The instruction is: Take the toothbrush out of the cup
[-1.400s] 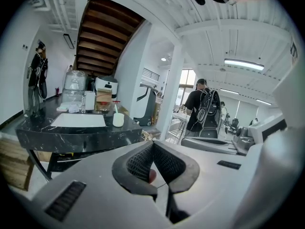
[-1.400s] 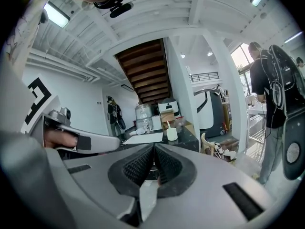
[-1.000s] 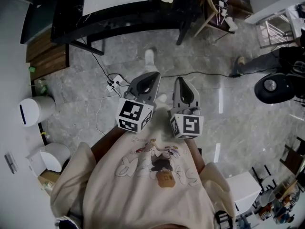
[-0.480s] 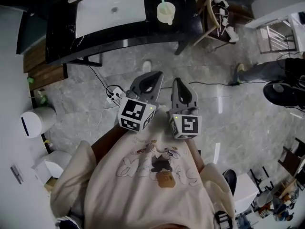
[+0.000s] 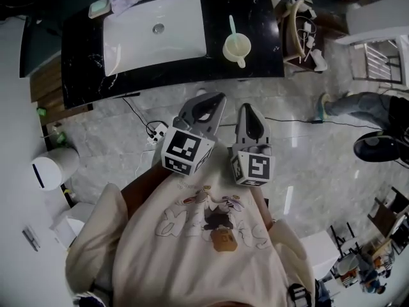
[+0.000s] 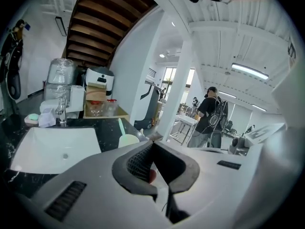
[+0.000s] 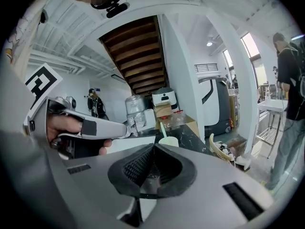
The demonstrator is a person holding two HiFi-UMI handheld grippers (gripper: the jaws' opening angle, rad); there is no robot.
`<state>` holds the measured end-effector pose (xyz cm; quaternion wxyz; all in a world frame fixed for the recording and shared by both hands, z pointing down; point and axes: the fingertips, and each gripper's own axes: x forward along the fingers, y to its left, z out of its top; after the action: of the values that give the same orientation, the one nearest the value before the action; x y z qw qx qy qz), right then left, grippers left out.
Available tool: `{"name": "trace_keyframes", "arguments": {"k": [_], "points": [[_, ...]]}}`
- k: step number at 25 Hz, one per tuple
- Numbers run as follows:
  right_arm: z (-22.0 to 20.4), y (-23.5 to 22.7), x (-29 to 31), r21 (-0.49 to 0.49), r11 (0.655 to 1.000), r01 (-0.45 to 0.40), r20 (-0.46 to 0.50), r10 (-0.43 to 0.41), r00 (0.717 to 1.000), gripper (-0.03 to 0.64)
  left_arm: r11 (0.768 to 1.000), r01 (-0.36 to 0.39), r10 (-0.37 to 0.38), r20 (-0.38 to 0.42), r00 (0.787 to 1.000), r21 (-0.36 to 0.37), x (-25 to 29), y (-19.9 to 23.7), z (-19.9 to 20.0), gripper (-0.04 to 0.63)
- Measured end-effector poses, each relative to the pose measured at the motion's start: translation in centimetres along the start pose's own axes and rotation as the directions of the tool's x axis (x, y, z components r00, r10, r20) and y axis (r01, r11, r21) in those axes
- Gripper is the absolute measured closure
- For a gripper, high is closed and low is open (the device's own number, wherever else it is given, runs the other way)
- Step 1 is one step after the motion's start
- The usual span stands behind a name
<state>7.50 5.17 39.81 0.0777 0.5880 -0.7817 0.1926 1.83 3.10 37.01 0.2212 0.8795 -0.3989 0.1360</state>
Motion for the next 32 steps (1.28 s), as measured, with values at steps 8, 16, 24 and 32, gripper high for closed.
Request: {"name": "trace_keyframes", "arguments": {"k": [8, 16, 24, 32], "points": [[2.0, -0.1, 6.5, -0.001, 0.998, 0.062, -0.024, -0.062, 0.998, 0.597, 0.999, 0.038, -0.039, -0.032, 0.999, -0.015, 3.2, 5.9, 2.7, 0.588], [2.6, 1.4, 9.8, -0.003, 0.995, 0.105, -0.031, -0.105, 0.994, 0.597, 0.996, 0.090, -0.091, -0.048, 0.995, -0.025, 4.3, 9.1, 3.2, 0.588], [3.8, 2.0, 10.6, -0.026, 0.993, 0.118, -0.016, -0.118, 0.993, 0.597, 0.995, 0.098, -0.099, -0.034, 0.995, -0.030, 4.1, 10.0, 3.5, 0.588], [4.8, 2.4, 12.4, -0.082, 0.995, 0.051, -0.002, -0.052, 0.999, 0.597, 0.998, 0.050, -0.051, -0.021, 0.998, -0.048, 4.1, 11.1, 3.9, 0.588]]}}
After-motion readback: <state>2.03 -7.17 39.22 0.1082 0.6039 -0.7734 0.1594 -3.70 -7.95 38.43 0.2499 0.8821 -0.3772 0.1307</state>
